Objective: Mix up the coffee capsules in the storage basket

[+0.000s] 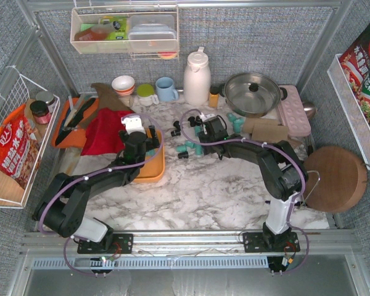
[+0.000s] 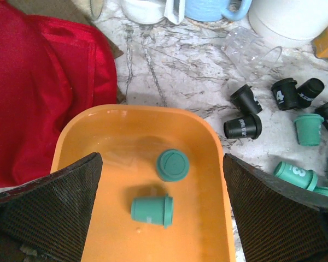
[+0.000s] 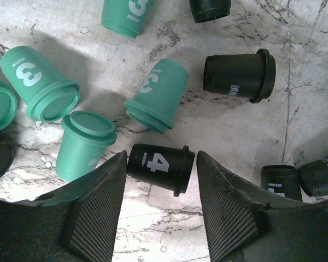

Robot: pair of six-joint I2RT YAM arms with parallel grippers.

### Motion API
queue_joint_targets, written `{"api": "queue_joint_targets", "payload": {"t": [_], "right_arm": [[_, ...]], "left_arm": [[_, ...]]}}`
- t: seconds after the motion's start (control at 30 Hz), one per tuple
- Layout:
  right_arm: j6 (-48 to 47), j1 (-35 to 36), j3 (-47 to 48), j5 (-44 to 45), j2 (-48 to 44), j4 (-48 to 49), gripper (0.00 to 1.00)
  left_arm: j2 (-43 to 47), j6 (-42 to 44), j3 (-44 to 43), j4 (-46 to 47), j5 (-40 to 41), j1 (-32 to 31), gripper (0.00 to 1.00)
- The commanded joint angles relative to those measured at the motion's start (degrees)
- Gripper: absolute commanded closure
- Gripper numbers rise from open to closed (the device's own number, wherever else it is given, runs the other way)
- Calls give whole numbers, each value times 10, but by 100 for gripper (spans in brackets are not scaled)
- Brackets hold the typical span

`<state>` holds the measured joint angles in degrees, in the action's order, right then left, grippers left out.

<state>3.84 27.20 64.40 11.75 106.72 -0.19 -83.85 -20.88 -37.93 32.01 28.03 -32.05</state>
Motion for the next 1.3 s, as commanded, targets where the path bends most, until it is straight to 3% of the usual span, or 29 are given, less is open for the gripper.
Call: {"api": "queue_joint_targets", "payload": {"t": [0.0, 0.27, 0.5, 0.7, 1.07, 1.27], "right_arm": [[11, -4, 5, -1, 1, -7, 47], [28, -13, 2, -37, -30, -30, 55], [51, -13, -52, -133, -171, -5, 55], [113, -5, -121, -259, -295, 44, 55], [240, 39, -217, -367, -367, 234, 55], [272, 50, -214, -386, -358, 257, 55]], "left_arm": [[6, 34, -13, -1, -40, 1, 1], [10, 83, -9, 28, -143, -6, 1], [30, 272, 57, 173, -328, -80, 1], [34, 375, 124, 278, -420, -137, 1], [56, 386, 166, 374, -456, -169, 11], [64, 397, 172, 383, -442, -180, 14]]}}
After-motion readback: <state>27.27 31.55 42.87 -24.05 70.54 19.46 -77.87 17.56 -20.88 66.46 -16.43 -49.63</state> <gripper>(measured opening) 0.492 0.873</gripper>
